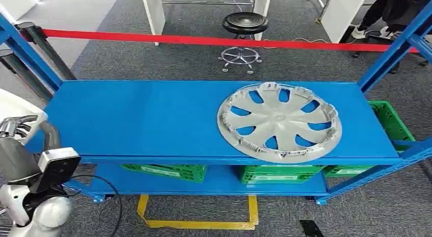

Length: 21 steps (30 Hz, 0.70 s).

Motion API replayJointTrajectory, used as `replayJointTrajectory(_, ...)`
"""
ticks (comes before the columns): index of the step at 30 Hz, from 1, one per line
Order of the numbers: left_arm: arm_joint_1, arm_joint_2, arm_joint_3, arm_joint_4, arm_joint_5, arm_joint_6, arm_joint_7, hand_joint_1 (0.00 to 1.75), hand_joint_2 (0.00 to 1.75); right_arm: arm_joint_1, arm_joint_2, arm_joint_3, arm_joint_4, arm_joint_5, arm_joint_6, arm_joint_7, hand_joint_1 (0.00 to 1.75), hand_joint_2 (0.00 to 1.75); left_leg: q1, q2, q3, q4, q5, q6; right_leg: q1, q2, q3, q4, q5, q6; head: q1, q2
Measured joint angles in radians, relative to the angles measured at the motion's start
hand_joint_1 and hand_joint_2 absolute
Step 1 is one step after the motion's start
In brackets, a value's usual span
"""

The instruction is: Take the parts from the cabinet and place them on the table.

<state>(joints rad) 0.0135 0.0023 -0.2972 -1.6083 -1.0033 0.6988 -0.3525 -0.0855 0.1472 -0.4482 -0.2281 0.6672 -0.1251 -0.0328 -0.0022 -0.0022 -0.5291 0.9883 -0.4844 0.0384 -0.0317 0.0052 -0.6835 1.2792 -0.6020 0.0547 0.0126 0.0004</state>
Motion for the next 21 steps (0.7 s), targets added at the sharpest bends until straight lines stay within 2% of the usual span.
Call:
replayJointTrajectory(1, 0.0, 0.002, 0.0, 0.0, 0.0, 0.0, 0.001, 1.75, 1.75, -0.001, 0.0, 0.0, 0.0, 0.0, 0.0, 0.0, 0.0, 0.0, 0.0, -0.001, 0.0, 0.002, -0.001, -0.002, 0.001, 0.0, 0.034, -0.07, 0.046, -0.003, 0.0, 0.0)
replayJointTrajectory(2, 0.0, 0.002, 0.0, 0.0, -0.001, 0.0, 0.001, 1.75, 1.75, -0.003, 0.0, 0.0, 0.0, 0.0, 0.0, 0.0, 0.0, 0.0, 0.0, -0.001, 0.001, 0.005, -0.004, -0.006, 0.002, 0.0, 0.079, -0.163, 0.094, -0.009, 0.0, 0.0)
replayJointTrajectory(3, 0.0, 0.003, 0.0, 0.0, -0.002, 0.0, 0.001, 1.75, 1.75, -0.004, 0.0, 0.0, 0.0, 0.0, 0.0, 0.0, 0.0, 0.0, 0.0, -0.001, -0.001, 0.009, -0.007, -0.011, 0.003, 0.0, 0.113, -0.238, 0.114, -0.014, 0.001, 0.0)
replayJointTrajectory(4, 0.0, 0.003, 0.001, -0.001, -0.002, 0.0, 0.001, 1.75, 1.75, -0.006, 0.0, 0.0, 0.0, 0.0, 0.0, 0.0, 0.0, 0.0, -0.006, -0.002, -0.01, 0.015, -0.009, -0.018, 0.009, 0.001, 0.139, -0.248, 0.105, -0.017, 0.0, 0.0)
replayJointTrajectory(6, 0.001, 0.006, 0.002, -0.003, -0.005, 0.0, 0.002, 1.75, 1.75, -0.006, 0.0, 0.0, 0.0, 0.0, -0.001, 0.0, 0.0, 0.0, -0.004, -0.002, -0.014, 0.02, -0.001, -0.03, 0.011, 0.002, 0.13, -0.255, 0.107, -0.019, -0.001, 0.0)
replayJointTrajectory(7, 0.0, 0.007, 0.002, -0.003, -0.007, 0.001, 0.002, 1.75, 1.75, -0.006, 0.0, 0.0, 0.0, 0.0, -0.001, 0.0, 0.0, 0.0, -0.001, -0.002, -0.016, 0.019, 0.001, -0.034, 0.013, 0.003, 0.128, -0.256, 0.104, -0.024, 0.0, 0.0)
replayJointTrajectory(8, 0.001, 0.008, 0.002, -0.003, -0.009, 0.001, 0.003, 1.75, 1.75, -0.006, 0.001, 0.0, 0.0, 0.0, -0.002, 0.0, 0.0, 0.0, -0.004, -0.003, -0.02, 0.022, 0.001, -0.039, 0.008, 0.002, 0.126, -0.265, 0.106, -0.03, 0.0, 0.0)
replayJointTrajectory(9, 0.001, 0.01, 0.003, -0.004, -0.011, 0.001, 0.004, 1.75, 1.75, -0.008, 0.004, 0.0, 0.0, 0.0, -0.002, 0.0, 0.0, 0.0, -0.001, -0.002, -0.025, 0.032, -0.022, -0.046, 0.004, -0.002, 0.122, -0.268, 0.113, -0.04, -0.001, 0.0)
replayJointTrajectory(10, -0.001, 0.013, 0.005, -0.005, -0.011, 0.001, 0.005, 1.75, 1.75, -0.009, 0.004, 0.0, 0.0, 0.0, -0.005, 0.002, 0.0, 0.0, 0.001, -0.001, -0.039, 0.073, -0.065, -0.052, 0.003, -0.002, 0.116, -0.269, 0.118, -0.048, -0.007, 0.0)
replayJointTrajectory(12, 0.0, 0.017, 0.01, -0.005, -0.013, 0.001, 0.01, 1.75, 1.75, -0.009, 0.004, 0.0, 0.0, 0.0, -0.004, 0.003, 0.0, 0.0, 0.008, -0.001, -0.09, 0.223, -0.158, -0.062, 0.007, -0.005, 0.1, -0.268, 0.128, -0.059, -0.009, 0.0)
replayJointTrajectory(13, 0.001, 0.018, 0.012, -0.005, -0.013, 0.001, 0.013, 1.75, 1.75, -0.009, 0.004, 0.0, 0.0, 0.0, -0.005, 0.003, 0.0, 0.0, 0.01, -0.001, -0.109, 0.285, -0.185, -0.065, 0.007, -0.007, 0.091, -0.268, 0.133, -0.059, -0.01, 0.0)
replayJointTrajectory(14, 0.001, 0.02, 0.014, -0.005, -0.015, 0.0, 0.016, 1.75, 1.75, -0.009, 0.004, 0.0, 0.0, 0.0, -0.004, 0.003, 0.0, 0.0, 0.011, -0.001, -0.111, 0.31, -0.186, -0.067, 0.008, -0.008, 0.083, -0.267, 0.139, -0.058, -0.01, 0.0)
replayJointTrajectory(15, 0.0, 0.021, 0.014, -0.005, -0.016, 0.001, 0.018, 1.75, 1.75, -0.009, 0.004, 0.0, 0.0, 0.0, -0.004, 0.003, 0.0, 0.0, 0.012, -0.001, -0.093, 0.293, -0.162, -0.067, 0.008, -0.009, 0.074, -0.266, 0.146, -0.056, -0.01, 0.0)
replayJointTrajectory(16, 0.0, 0.022, 0.014, -0.005, -0.019, 0.001, 0.019, 1.75, 1.75, -0.009, 0.004, 0.0, 0.0, 0.0, -0.004, 0.003, 0.0, 0.0, 0.013, -0.001, -0.055, 0.233, -0.119, -0.067, 0.008, -0.009, 0.065, -0.265, 0.153, -0.053, -0.01, 0.0)
replayJointTrajectory(17, 0.0, 0.022, 0.014, -0.006, -0.021, 0.001, 0.019, 1.75, 1.75, -0.011, 0.004, 0.0, 0.0, 0.0, -0.004, 0.003, 0.0, 0.0, 0.013, -0.001, -0.007, 0.153, -0.077, -0.065, 0.007, -0.009, 0.058, -0.265, 0.16, -0.05, -0.01, 0.0)
replayJointTrajectory(18, -0.001, 0.022, 0.015, -0.007, -0.021, 0.001, 0.019, 1.75, 1.75, -0.012, 0.004, 0.0, 0.0, 0.0, -0.004, 0.003, 0.0, 0.0, 0.014, -0.001, 0.05, 0.06, -0.05, -0.062, 0.007, -0.009, 0.053, -0.264, 0.167, -0.045, -0.01, 0.0)
replayJointTrajectory(19, -0.003, 0.023, 0.015, -0.009, -0.021, 0.001, 0.019, 1.75, 1.75, -0.012, 0.004, -0.001, 0.0, 0.0, -0.005, 0.003, 0.0, 0.0, 0.011, -0.002, 0.083, 0.0, -0.075, -0.058, 0.01, -0.008, 0.049, -0.264, 0.174, -0.037, -0.01, 0.0)
replayJointTrajectory(20, -0.003, 0.022, 0.015, -0.01, -0.022, 0.001, 0.019, 1.75, 1.75, -0.012, 0.004, 0.0, 0.0, 0.0, -0.005, 0.003, 0.0, 0.0, 0.007, -0.004, 0.089, -0.017, -0.072, -0.053, 0.011, -0.008, 0.047, -0.265, 0.182, -0.031, -0.008, 0.0)
replayJointTrajectory(21, -0.002, 0.023, 0.015, -0.01, -0.022, 0.001, 0.02, 1.75, 1.75, -0.013, 0.004, 0.0, 0.0, 0.0, -0.005, 0.003, 0.0, 0.0, 0.005, -0.004, 0.078, -0.013, -0.066, -0.048, 0.01, -0.008, 0.048, -0.269, 0.192, -0.023, -0.009, 0.0)
